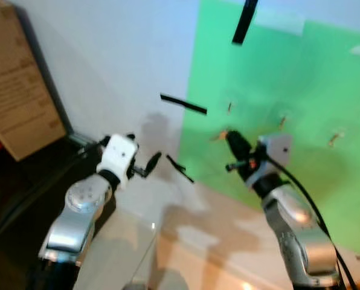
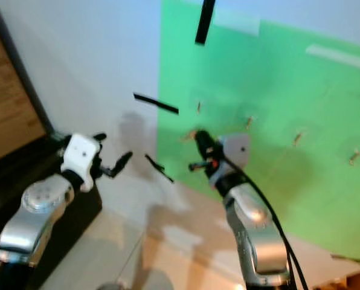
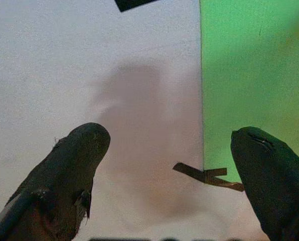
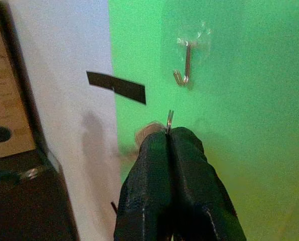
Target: Hang keys on a hook
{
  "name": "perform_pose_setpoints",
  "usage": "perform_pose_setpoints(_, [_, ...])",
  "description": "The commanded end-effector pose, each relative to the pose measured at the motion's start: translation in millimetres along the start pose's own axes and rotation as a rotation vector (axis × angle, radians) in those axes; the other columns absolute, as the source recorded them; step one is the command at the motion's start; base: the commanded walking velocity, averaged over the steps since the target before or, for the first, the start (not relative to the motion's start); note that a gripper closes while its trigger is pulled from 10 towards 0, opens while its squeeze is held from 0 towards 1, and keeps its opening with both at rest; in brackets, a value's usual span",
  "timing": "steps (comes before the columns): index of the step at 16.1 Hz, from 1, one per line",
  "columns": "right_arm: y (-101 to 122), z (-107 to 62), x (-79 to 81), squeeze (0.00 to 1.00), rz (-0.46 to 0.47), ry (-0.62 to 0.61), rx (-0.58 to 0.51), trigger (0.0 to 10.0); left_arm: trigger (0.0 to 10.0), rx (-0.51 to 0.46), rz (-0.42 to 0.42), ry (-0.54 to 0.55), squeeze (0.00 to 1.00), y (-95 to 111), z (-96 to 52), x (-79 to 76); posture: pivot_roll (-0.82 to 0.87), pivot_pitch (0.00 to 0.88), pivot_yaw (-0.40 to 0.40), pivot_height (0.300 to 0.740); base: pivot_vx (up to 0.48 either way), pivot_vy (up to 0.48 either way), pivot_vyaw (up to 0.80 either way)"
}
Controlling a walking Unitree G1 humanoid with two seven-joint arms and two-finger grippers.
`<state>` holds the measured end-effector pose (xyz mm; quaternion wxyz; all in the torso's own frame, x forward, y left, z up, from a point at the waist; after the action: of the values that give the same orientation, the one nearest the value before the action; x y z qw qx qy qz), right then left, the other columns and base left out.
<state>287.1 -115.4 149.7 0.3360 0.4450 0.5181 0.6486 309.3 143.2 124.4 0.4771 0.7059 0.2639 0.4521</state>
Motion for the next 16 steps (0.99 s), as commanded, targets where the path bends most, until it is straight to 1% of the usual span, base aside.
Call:
perform_pose_setpoints(1, [2, -4.4, -5.8, 0.00, -0.001, -0.016, 0.002, 10.0, 10.0, -0.024, -0.001, -0.028, 0.00, 6, 2.4, -6.8, 0.01, 0.000, -0.058, 0.740, 0.000, 0.000, 0.00])
perform_pose_setpoints(6, [8, 0.3, -2.2, 0.00, 0.010, 0.025, -0.008, 10.0, 10.0, -0.033, 0.004, -0.103, 0.00, 9, 0.3, -9.5, 0.01, 0.000, -0.060, 0.740, 0.000, 0.000, 0.00])
perform_pose_setpoints(7, [11, 4.4, 0.4, 0.00, 0.022, 0.047, -0.016, 10.0, 10.0, -0.035, 0.017, -0.172, 0.00, 10, -1.2, -12.5, 0.01, 0.000, -0.057, 0.740, 0.000, 0.000, 0.00])
perform_pose_setpoints(10, [15, 13.8, 5.2, 0.00, 0.049, 0.084, -0.021, 10.0, 10.0, -0.049, 0.029, -0.282, 0.00, 15, -3.0, -17.0, 0.01, 0.000, -0.046, 0.740, 0.000, 0.000, 0.00])
perform_pose_setpoints(12, [17, 16.5, 6.1, 0.00, 0.049, 0.090, -0.024, 10.0, 10.0, -0.058, 0.025, -0.305, 0.00, 17, -3.2, -18.4, 0.00, 0.000, -0.045, 0.740, 0.000, 0.000, 0.00])
perform_pose_setpoints(13, [19, 20.4, 9.4, 0.00, 0.056, 0.112, -0.028, 10.0, 10.0, -0.069, 0.019, -0.325, 0.00, 20, -3.7, -20.5, 0.01, 0.000, -0.044, 0.740, 0.000, 0.000, 0.00])
perform_pose_setpoints(16, [22, 24.8, 17.4, 0.00, 0.078, 0.160, -0.030, 10.0, 10.0, -0.075, 0.009, -0.345, 0.00, 21, -4.2, -22.1, 0.01, 0.000, -0.051, 0.740, 0.000, 0.000, 0.00])
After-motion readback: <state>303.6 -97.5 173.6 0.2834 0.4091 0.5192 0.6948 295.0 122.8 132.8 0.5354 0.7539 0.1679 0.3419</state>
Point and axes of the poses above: a point about 5 cm out from each wrist's last joint towards the gripper, its own z axis pointing out of the wrist towards the gripper, its own y axis along the axis of the wrist's last joint, x = y × z, the point moved 3 cm from there along z, pointing out of the wrist towards the gripper, and after that the axes turned 8 degrees about z, right-handed, at the moved point
